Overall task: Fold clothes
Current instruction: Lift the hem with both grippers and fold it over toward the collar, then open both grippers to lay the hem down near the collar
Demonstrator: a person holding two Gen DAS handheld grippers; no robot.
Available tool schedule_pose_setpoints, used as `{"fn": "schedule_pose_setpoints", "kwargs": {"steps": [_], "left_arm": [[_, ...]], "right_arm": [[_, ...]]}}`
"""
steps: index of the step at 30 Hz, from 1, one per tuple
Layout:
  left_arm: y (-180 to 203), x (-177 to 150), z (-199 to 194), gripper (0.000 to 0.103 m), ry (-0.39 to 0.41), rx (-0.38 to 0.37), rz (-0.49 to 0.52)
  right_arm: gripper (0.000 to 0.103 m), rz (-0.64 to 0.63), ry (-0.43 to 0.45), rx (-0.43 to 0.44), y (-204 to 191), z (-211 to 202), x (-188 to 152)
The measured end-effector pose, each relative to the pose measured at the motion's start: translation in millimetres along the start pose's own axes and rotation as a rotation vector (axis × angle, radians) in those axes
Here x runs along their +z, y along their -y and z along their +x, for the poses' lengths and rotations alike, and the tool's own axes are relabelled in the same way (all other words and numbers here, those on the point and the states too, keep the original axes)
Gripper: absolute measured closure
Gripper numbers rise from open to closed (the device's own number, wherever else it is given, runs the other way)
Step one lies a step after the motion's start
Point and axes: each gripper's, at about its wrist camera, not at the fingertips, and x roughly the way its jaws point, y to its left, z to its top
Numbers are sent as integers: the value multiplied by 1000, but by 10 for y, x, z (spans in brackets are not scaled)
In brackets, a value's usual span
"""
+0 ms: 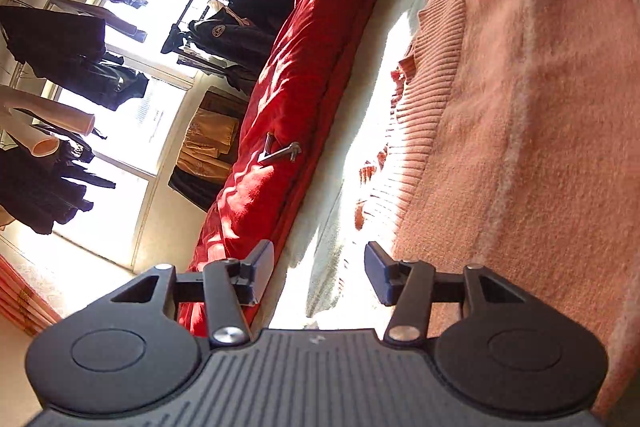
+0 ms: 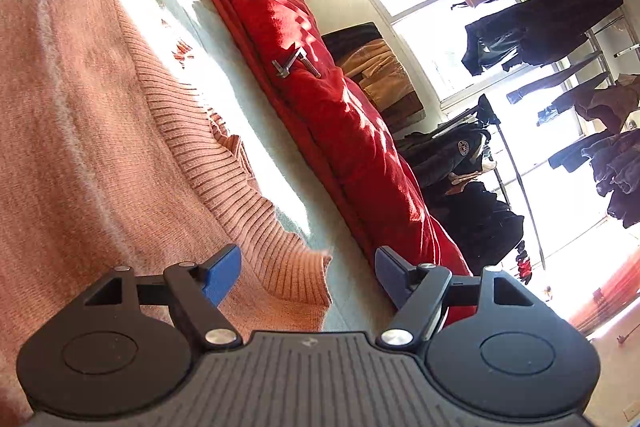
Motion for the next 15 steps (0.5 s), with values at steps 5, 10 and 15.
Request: {"fn": "schedule_pose_setpoints", "kwargs": {"steps": [5,10,15], "left_arm": [[-15,-123,244,50,-77,-59,-55],[-17,-400,289,52,-144,-83,-168],[-127,-553,110,52,-171,-89,-239]], "right_arm": [[36,65,-35,69,68,-38,-65],[38,191,-125,118,32,-58,-323],[38,384,-188,196,246,-164,-579]]}}
